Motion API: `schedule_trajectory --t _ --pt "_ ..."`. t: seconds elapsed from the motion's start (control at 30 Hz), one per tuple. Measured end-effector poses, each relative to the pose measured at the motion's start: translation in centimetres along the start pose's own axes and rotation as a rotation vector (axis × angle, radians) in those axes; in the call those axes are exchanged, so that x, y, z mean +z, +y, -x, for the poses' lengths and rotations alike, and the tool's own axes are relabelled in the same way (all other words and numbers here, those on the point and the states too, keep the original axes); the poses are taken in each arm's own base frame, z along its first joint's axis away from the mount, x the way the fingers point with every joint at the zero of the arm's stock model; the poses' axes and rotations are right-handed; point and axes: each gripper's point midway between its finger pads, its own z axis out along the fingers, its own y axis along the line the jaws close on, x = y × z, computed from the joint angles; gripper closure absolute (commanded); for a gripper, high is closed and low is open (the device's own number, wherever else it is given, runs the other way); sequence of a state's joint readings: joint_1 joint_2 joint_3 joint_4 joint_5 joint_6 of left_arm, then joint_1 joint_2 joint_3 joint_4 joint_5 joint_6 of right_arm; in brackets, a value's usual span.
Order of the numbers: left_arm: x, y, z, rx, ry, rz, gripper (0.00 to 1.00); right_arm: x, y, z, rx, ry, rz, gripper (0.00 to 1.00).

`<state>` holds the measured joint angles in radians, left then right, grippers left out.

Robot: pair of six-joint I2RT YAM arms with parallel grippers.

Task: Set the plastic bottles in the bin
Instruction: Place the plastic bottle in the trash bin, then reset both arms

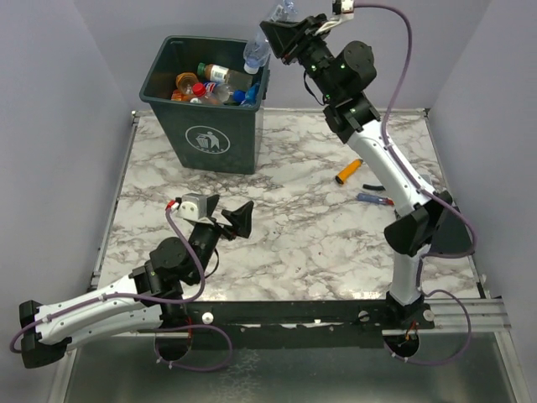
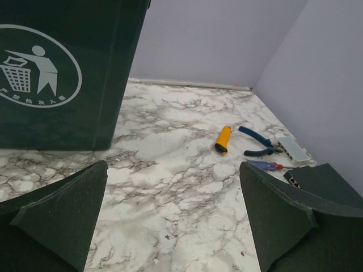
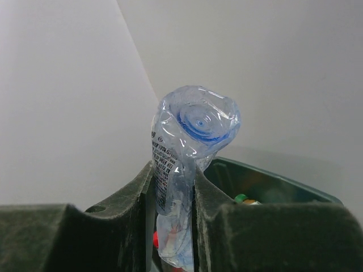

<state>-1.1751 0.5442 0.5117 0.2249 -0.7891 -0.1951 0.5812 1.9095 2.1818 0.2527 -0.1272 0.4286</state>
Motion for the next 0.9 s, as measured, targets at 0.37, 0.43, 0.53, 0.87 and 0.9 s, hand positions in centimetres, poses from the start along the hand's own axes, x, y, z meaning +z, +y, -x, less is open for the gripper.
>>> schedule_trajectory --t 0.37,0.43,0.53,0.87,0.9 --pt "-0.4 1.1 -1.6 0.021 0.047 0.039 0.01 4.1 -5.2 -9.5 -0.051 0.024 -0.01 0.17" --pt "-0.4 1.2 -1.8 0.024 0.053 0.044 0.01 4.3 -5.7 -10.7 -0.04 0.04 -0.016 0.01" --pt "-0.5 1.4 -2.1 0.028 0.062 0.053 0.01 4.4 -5.9 -11.2 -0.031 0.049 -0.019 0.0" --pt "0.9 2.3 -1.0 0.042 0.099 0.239 0.01 2.5 -3.6 -6.0 -0.031 0.043 -0.036 0.0" --pt "1.2 2.2 -0.8 0.045 0.101 0.263 0.01 1.7 -3.2 -5.0 -0.03 0.045 -0.047 0.0"
